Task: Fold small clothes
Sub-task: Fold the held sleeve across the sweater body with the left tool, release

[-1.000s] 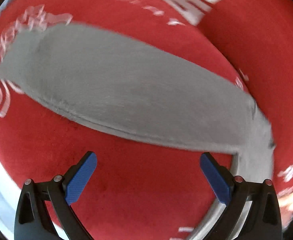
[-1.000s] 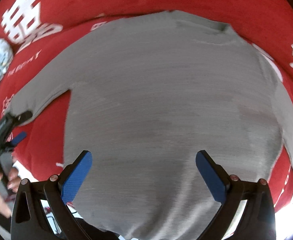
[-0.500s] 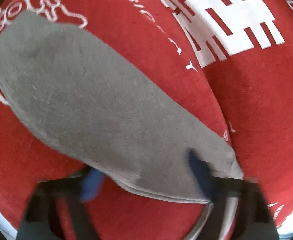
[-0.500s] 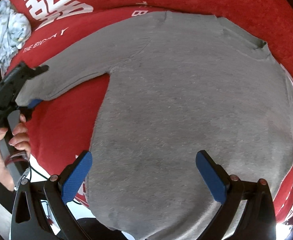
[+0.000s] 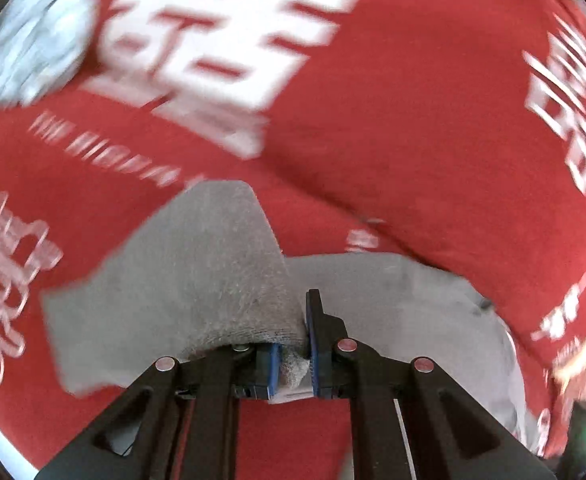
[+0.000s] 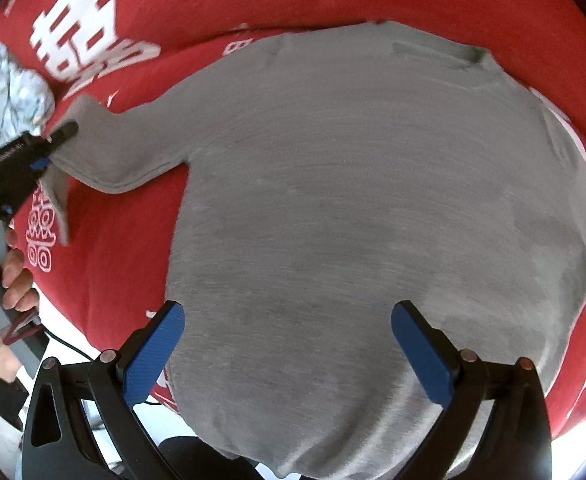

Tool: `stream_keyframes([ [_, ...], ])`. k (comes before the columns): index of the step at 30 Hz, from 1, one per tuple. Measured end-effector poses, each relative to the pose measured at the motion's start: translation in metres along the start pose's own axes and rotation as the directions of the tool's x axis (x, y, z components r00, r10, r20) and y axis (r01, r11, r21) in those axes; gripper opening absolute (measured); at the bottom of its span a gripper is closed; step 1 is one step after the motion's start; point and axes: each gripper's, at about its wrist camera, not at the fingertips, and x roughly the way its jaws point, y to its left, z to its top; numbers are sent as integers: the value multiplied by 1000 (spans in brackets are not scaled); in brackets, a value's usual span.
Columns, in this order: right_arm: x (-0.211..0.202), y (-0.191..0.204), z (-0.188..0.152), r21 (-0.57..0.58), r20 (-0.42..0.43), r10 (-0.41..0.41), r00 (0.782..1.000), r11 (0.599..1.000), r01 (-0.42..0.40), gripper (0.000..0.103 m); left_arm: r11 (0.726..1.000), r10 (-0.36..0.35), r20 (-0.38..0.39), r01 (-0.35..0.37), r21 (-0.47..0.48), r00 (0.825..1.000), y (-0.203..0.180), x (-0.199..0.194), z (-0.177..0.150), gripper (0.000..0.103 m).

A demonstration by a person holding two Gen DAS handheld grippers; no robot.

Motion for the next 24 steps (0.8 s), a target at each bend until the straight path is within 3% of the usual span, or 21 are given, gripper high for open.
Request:
stream_keyframes([
  [4,-13,-33,-3,72,35,-4,999,997,1,103,982,-90,-20,92,165,996,-80,5,-1,13],
  [8,-28,-75,-8,163,69,-14,998,987,3,103,938,-151,-116,179,296,982,-165,36,-24,13],
  [12,-36,-121,-18,256,85,-38,996,967,15,103,904,-114,-230,197,379,966,-223,75,-58,13],
  [15,-31,-149,-25,305,79,-62,995,952,35,103,880,-3,-294,142,454,956,-245,108,-91,13],
  [16,-29,-159,-28,324,76,-66,995,945,38,103,873,29,-302,123,472,953,-248,113,-98,17],
  [18,-26,-173,-30,356,68,-68,995,934,39,103,865,93,-339,92,492,936,-249,124,-109,53],
  [19,-24,-178,-32,370,63,-67,996,928,39,103,864,122,-351,75,498,929,-247,127,-113,58],
  [23,-19,-189,-30,395,55,-76,996,918,48,103,854,120,-334,75,515,935,-237,109,-117,61],
  [24,-20,-187,-28,388,57,-79,995,920,51,103,857,109,-336,83,508,936,-232,101,-115,79],
])
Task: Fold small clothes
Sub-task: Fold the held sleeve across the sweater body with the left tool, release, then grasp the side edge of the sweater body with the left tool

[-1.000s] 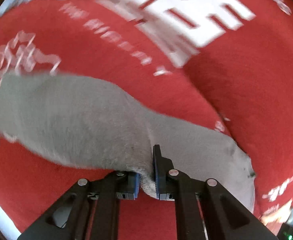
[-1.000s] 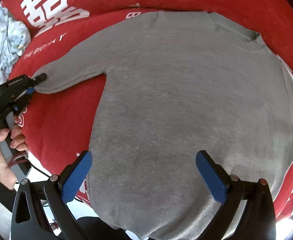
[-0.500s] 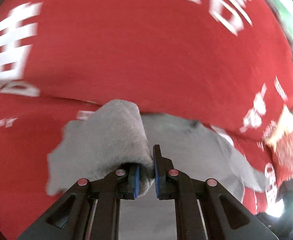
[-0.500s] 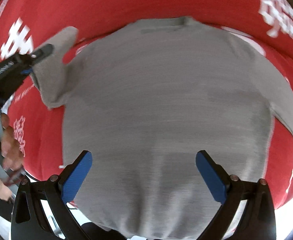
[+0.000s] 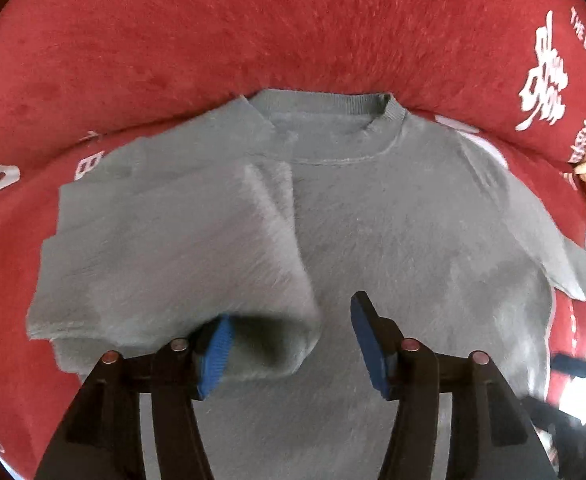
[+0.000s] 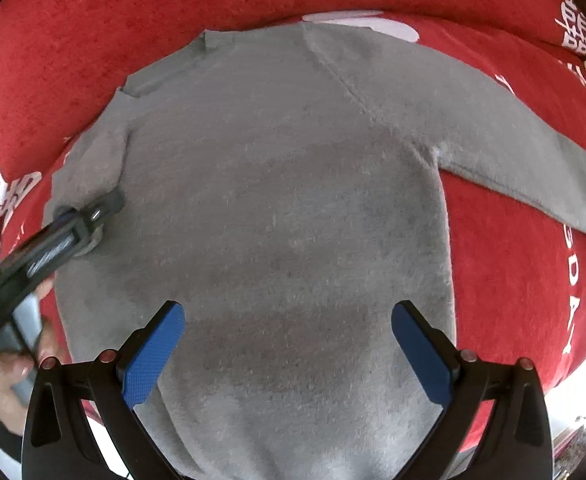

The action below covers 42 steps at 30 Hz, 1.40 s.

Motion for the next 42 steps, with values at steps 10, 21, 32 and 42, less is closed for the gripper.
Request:
stream_keyframes([
  [10,0,149,33,-438,136,59,989,899,7,103,939,197,-16,-193,-283,980,119,-51,-50,94],
  [21,72,250,33,-697,323,-202,925,610,377,102,888,175,-62,-185,-421,983,157,-31,-73,94],
  [32,20,147,100,-94,358,-62,932,990,102,80,894,228,-108,-252,-371,968,145,-24,-71,103],
  [42,32,-25,77,513,285,170,943,805,-300,81,913,232,-128,-261,-314,964,148,-33,-49,102],
])
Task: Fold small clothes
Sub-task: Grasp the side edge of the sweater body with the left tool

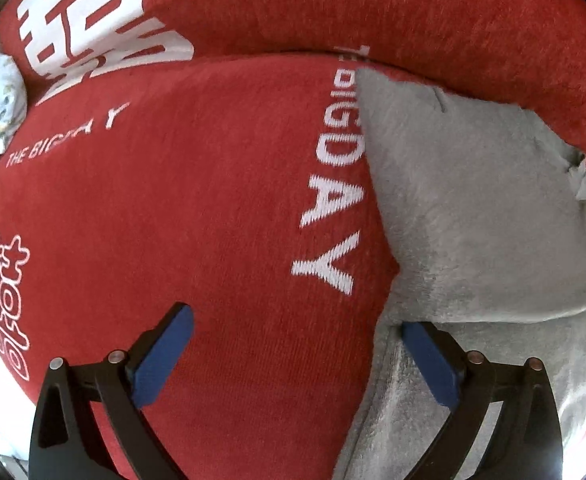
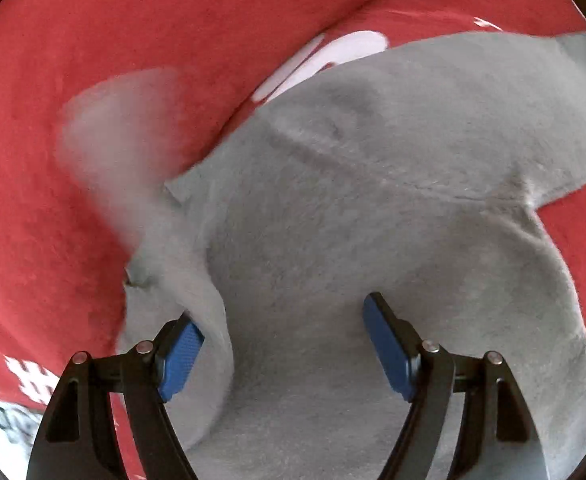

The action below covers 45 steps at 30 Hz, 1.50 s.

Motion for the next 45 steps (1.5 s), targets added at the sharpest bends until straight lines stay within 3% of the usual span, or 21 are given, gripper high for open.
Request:
stream_keyframes([
  [7,-11,-7,-9,1,-115,89,989,996,-90,81,990,-131,-23,132,48,991,7,-15,28,102],
  [10,-3,6,-44,-2,-243,183,953,982,-189,82,968,-214,-84,223,112,973,9,-18,29,102],
  [13,15,26,-90,7,-385,259,886,961,-278,82,965,-202,-89,214,154,975,16,-28,27,102],
  [15,26,39,-115,10,-443,294,847,946,-323,82,969,-210,-61,216,123,976,26,-32,39,102],
  [19,56,55,-130,91,-471,382,796,918,-386,82,963,-267,-30,268,35,963,30,-13,90,102],
  [22,73,63,-146,173,-465,440,768,896,-409,82,964,-256,-67,260,56,964,11,18,115,102],
  [23,76,64,-149,187,-466,449,762,892,-412,82,967,-241,-77,246,69,967,6,27,119,95],
  [24,80,66,-153,189,-464,446,765,894,-406,82,970,-221,-91,229,82,971,0,37,124,87],
  [26,89,74,-157,182,-459,436,774,899,-398,81,973,-210,-104,218,73,972,-1,46,126,82],
  [28,93,89,-164,181,-439,432,788,901,-394,74,972,-223,-100,229,47,970,3,50,127,55],
  [29,93,91,-164,182,-436,430,791,902,-391,50,971,-229,-93,233,43,969,4,50,128,45],
  [30,98,93,-164,191,-441,430,788,903,-385,15,963,-260,-84,264,52,962,5,47,129,11],
  [31,99,93,-168,196,-445,429,786,903,-381,7,955,-286,-96,292,60,953,4,47,129,7],
  [33,101,100,-170,193,-439,432,788,902,-387,7,952,-282,-85,289,99,956,5,38,131,7],
  [36,97,118,-177,169,-446,471,761,880,-445,7,949,-288,-66,294,113,955,14,34,131,7],
  [38,99,126,-186,133,-473,454,755,884,-449,7,959,-255,-56,260,114,965,22,39,132,6],
  [41,111,120,-198,50,-496,356,792,922,-383,7,970,-220,-71,226,94,973,35,51,135,6],
  [43,112,111,-200,58,-508,349,788,926,-373,7,972,-213,-60,217,85,975,42,47,133,6],
  [44,108,107,-199,76,-520,360,775,923,-378,11,973,-210,-55,214,83,976,44,44,132,6],
  [45,102,105,-197,67,-537,357,764,921,-383,22,974,-207,-43,210,84,977,46,37,131,6],
])
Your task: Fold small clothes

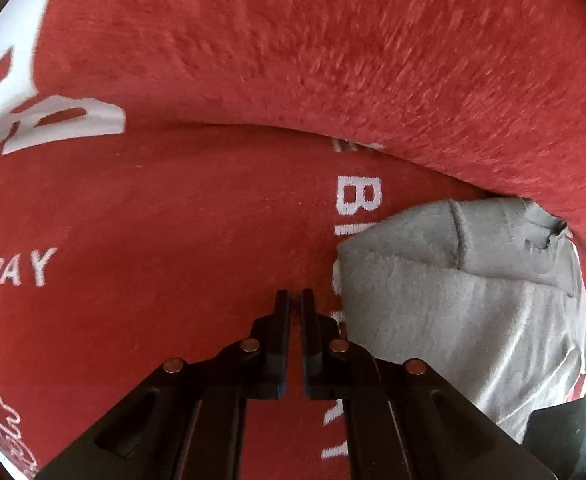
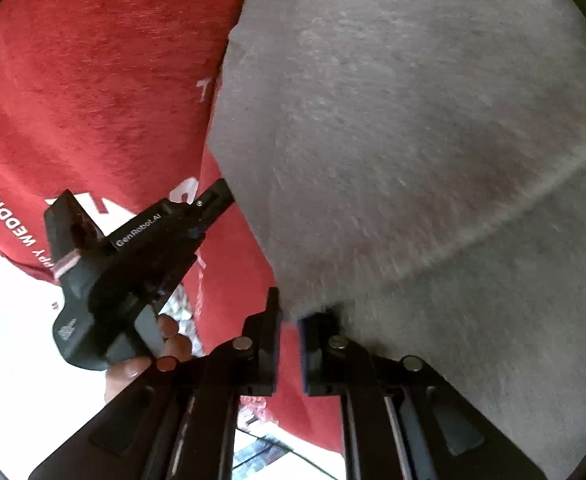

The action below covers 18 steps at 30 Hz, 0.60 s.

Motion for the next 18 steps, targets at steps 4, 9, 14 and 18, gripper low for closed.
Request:
stream_keyframes([
  [4,-58,7,-3,-118,42,-66,997,990,70,43,1000,-5,49,4,25,999,-7,-27,-9,7],
  [9,-180,-29,29,-38,306,-265,914,956,290,43,996,-47,53,43,77,997,-34,-43,-25,7],
  [14,-242,-69,69,163,407,-345,845,938,305,45,997,-22,18,20,76,1000,-51,-26,-52,7],
  [18,-247,-76,82,216,436,-337,834,939,267,39,999,3,-5,-3,40,1000,-49,-18,-70,7],
])
